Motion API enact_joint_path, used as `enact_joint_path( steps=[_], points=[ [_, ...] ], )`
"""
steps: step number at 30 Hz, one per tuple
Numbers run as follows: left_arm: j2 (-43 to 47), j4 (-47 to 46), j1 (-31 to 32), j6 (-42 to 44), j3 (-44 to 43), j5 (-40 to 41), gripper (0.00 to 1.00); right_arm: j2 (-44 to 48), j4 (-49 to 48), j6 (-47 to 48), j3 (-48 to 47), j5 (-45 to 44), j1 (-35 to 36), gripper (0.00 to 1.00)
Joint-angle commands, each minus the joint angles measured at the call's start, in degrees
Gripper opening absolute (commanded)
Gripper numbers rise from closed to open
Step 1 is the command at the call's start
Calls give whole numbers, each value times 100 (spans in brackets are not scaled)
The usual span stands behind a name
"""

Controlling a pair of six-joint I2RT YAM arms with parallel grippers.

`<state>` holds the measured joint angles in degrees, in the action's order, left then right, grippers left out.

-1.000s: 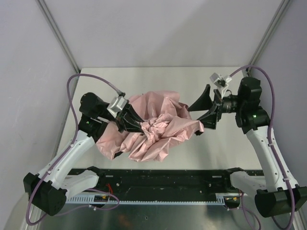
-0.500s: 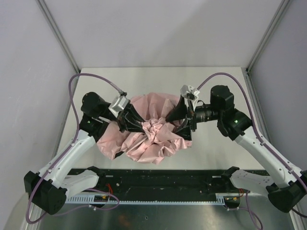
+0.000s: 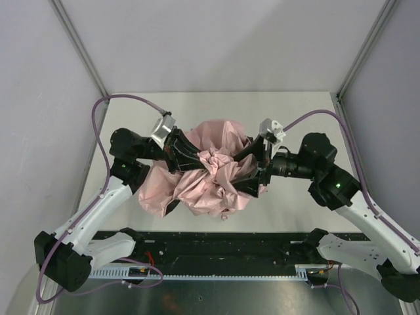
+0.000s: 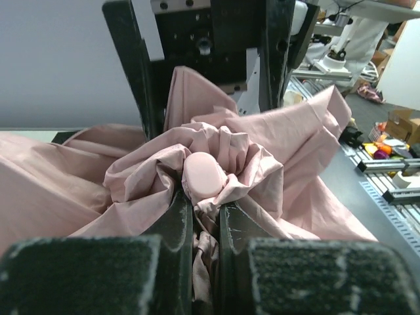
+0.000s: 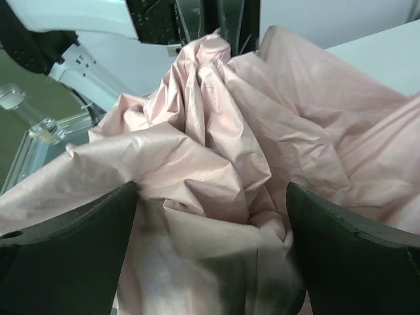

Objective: Put away the umbrella

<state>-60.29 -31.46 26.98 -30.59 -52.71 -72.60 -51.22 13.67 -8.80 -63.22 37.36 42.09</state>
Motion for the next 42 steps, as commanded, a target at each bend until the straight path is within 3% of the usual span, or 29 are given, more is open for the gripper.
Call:
enact_joint_path(
  steps=[1, 8, 13, 21, 28, 31, 33, 36, 42],
  points=[
    [-35, -1450, 106, -1143, 102, 500, 0, -164, -488, 124, 115, 177, 237, 99],
    [-80, -1810, 379, -1537, 249, 589, 0, -341, -1023, -521, 149, -1254, 273, 99],
    [-123, -1865, 380, -1724, 278, 696, 0, 115, -189, -332, 150, -1753, 218, 99],
    [-229, -1902, 344, -1772, 231, 536, 0, 1219, 931, -1295, -80, -2071, -1111, 99],
    [-169, -1986, 18, -1971, 18, 5, 0, 1452, 1185, -833, -233, -716, -2240, 99],
    [-79, -2027, -128, -2033, -43, -206, 0, 1070, 646, -694, -72, 1314, -2737, 99],
    [-29, -2047, -162, -2037, -83, -278, 0, 980, -282, -1032, 272, 2455, -2938, 99],
    [-51, -2067, -181, -2098, -121, -339, 0, 900, -2128, -1966, 804, 3458, -2838, 99],
    [-116, -2191, -172, -2251, -148, -351, 0, 467, -2181, -1535, 906, 3298, -1776, 99]
  ],
)
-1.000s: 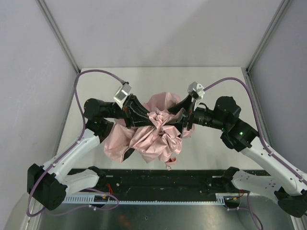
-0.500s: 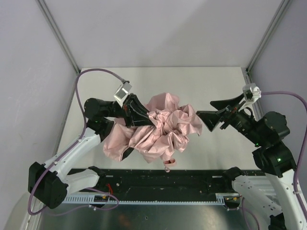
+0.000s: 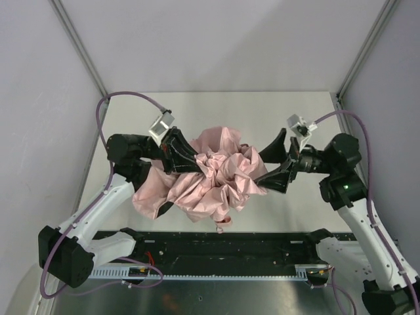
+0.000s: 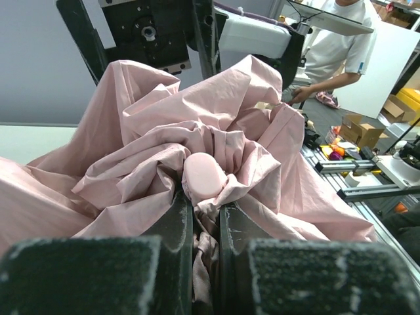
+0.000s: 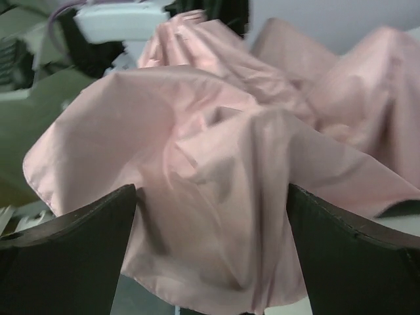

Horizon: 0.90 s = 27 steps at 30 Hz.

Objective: Put away the umbrella

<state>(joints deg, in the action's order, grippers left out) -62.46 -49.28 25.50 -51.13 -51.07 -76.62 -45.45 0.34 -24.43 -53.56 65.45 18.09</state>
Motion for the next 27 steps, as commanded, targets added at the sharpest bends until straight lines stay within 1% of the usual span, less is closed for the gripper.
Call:
enact_joint_path(
  steps=[1, 5, 7, 11, 14, 15, 21, 25, 27],
  points=[
    [101, -430, -12, -209, -309, 68, 0, -195, -951, 49, -59, 334, 867, 99],
    [107, -492, 21, -280, -293, 213, 0, -478, -1365, -4, -54, -370, 1767, 99],
    [116, -501, 33, -326, -271, 412, 0, -514, -1386, 14, -57, -989, 2076, 99],
    [85, -516, 146, -381, -186, 806, 0, -521, -1146, 485, -50, -2882, 3003, 99],
    [90, -527, 285, -330, -154, 992, 0, -546, -930, 728, -32, -4302, 3390, 99],
    [92, -533, 344, -302, -151, 1027, 0, -567, -926, 741, -18, -4571, 3458, 99],
    [137, -539, 532, -260, -151, 1130, 0, -688, -956, 1153, 80, -5782, 3993, 99],
    [136, -546, 666, -264, -99, 1172, 0, -811, -864, 1235, 45, -6053, 4114, 99],
    [137, -558, 777, -230, -88, 1159, 0, -879, -665, 1354, -21, -6308, 4135, 99]
  ],
)
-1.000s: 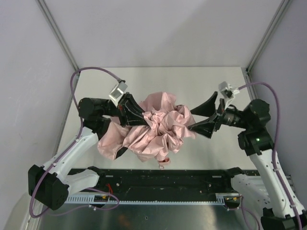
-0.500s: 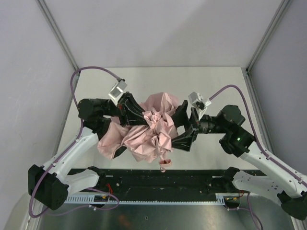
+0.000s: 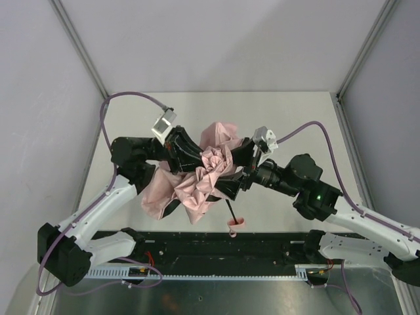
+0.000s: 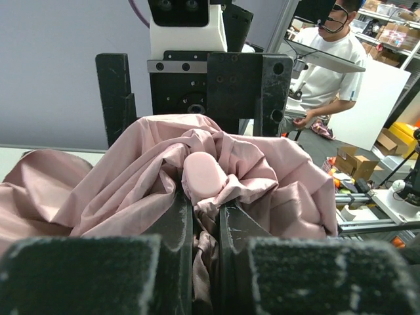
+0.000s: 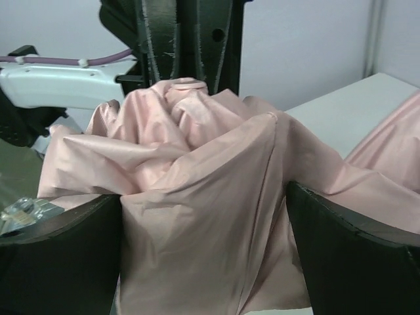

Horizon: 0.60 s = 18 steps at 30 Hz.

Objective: Put away the umbrella

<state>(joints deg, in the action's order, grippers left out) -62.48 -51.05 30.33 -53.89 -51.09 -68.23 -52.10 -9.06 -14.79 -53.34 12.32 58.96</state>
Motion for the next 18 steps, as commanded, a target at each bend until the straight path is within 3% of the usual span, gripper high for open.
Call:
enact_joint_path(
  steps=[1, 3, 7, 14, 18],
  points=[
    [130, -389, 344, 58, -86, 297, 0, -249, 423, 482, -110, -1082, 46, 99],
    [120, -426, 446, 81, -101, 215, 0, -328, 702, 564, -254, -1067, -40, 99],
    [80, -514, 777, 199, -188, -54, 0, -528, 809, 519, -424, 349, -360, 99],
    [-30, -592, 1294, 431, -340, -16, 0, -844, 284, 257, -444, 1629, -460, 99],
    [-33, -646, 1447, 612, -314, 158, 0, -941, -83, -52, -425, 2079, -451, 91]
  ],
)
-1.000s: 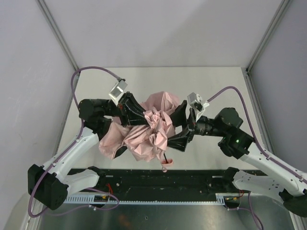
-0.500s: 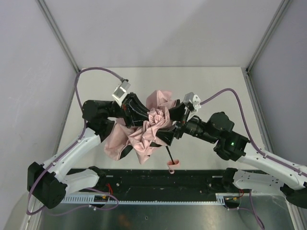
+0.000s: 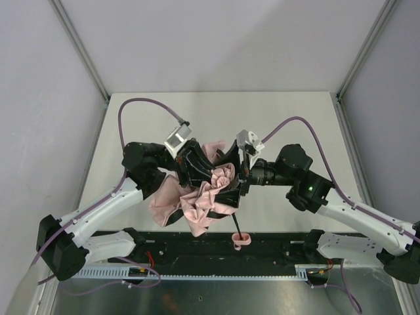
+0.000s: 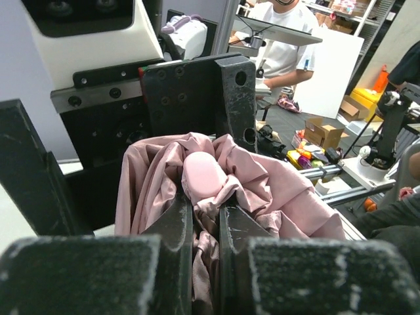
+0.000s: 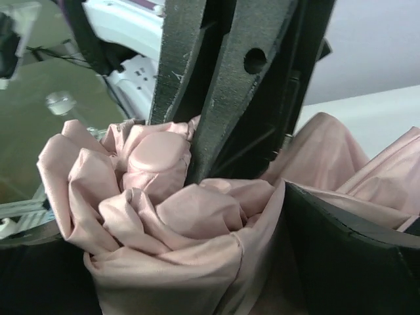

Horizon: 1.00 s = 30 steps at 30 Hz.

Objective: Put away the umbrella

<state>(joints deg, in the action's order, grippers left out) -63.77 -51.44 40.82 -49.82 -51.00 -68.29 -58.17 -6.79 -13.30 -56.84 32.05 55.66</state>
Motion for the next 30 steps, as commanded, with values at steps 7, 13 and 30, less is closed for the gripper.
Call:
enact_joint_path(
  steps=[7, 13, 30],
  points=[
    [191, -645, 427, 664, -297, 419, 0, -337, -786, -645, -9, 925, -99, 47],
    [147, -634, 406, 1050, -389, 627, 0, -465, -865, -855, -2, 1345, -94, 4],
    [456, 45, -1203, 280, -268, 1121, 97, 229, 41, -451, 164, 973, -897, 0]
  ],
)
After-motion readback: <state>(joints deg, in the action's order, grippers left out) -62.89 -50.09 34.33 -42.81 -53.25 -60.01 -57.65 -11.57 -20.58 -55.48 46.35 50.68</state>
